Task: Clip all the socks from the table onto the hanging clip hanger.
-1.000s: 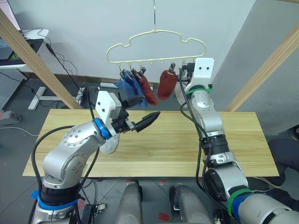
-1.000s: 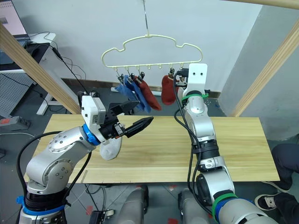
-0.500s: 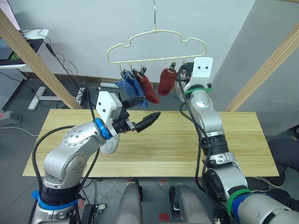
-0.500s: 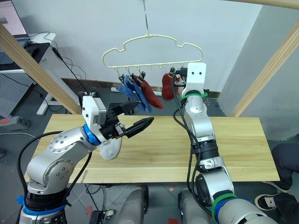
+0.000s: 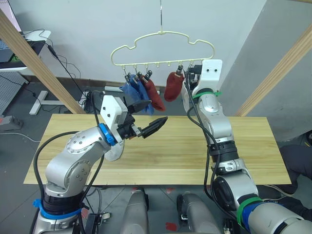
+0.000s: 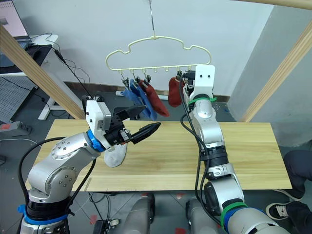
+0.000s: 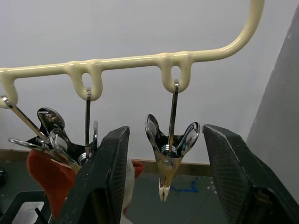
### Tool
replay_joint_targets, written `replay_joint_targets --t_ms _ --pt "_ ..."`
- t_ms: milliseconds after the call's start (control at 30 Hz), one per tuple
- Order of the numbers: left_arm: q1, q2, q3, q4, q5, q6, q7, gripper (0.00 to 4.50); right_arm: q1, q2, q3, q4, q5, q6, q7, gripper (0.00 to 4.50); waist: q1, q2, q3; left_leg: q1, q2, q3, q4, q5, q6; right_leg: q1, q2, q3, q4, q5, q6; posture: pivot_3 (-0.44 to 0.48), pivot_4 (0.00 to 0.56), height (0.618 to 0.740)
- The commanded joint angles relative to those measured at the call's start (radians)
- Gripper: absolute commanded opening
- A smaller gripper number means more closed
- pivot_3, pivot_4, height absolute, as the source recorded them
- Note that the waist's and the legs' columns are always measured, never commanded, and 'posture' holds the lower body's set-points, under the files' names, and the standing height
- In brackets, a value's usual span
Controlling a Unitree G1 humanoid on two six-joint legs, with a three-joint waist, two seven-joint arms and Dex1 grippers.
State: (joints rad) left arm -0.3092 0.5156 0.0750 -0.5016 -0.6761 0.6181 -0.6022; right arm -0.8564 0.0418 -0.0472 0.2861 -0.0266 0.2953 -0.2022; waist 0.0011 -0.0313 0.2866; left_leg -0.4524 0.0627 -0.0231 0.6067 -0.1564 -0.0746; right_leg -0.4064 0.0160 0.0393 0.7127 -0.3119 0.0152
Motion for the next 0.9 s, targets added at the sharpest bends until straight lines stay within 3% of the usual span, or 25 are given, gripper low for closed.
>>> replay_joint_targets --t_ms 33,833,900 --pt "-0.002 -0.002 -0.002 -0.04 0.003 -0.023 -0.002 4.5 -0.039 0.002 0.005 -0.041 -0.009 -0.019 -0.009 2.6 0.0 0.0 0.0 0.0 0.0 0.0 0.0 0.0 0.0 0.0 0.0 0.0 0.0 0.0 0.0 0.134 0.252 0.74" --pt "0.0 -0.008 -0.006 -0.042 0.015 -0.024 0.0 4.5 -0.053 0.003 -0.004 -0.02 -0.023 -0.007 -0.045 2.6 0.0 0.0 0.0 0.0 0.0 0.0 0.0 0.0 0.0 0.0 0.0 0.0 0.0 0.0 0.0 0.136 0.258 0.74" --pt "0.0 -0.01 -0.008 -0.043 0.016 -0.024 0.001 4.5 -0.051 0.002 -0.004 -0.025 -0.024 -0.005 -0.05 2.07 0.0 0.0 0.0 0.0 0.0 0.0 0.0 0.0 0.0 0.0 0.0 0.0 0.0 0.0 0.0 0.136 0.258 0.74"
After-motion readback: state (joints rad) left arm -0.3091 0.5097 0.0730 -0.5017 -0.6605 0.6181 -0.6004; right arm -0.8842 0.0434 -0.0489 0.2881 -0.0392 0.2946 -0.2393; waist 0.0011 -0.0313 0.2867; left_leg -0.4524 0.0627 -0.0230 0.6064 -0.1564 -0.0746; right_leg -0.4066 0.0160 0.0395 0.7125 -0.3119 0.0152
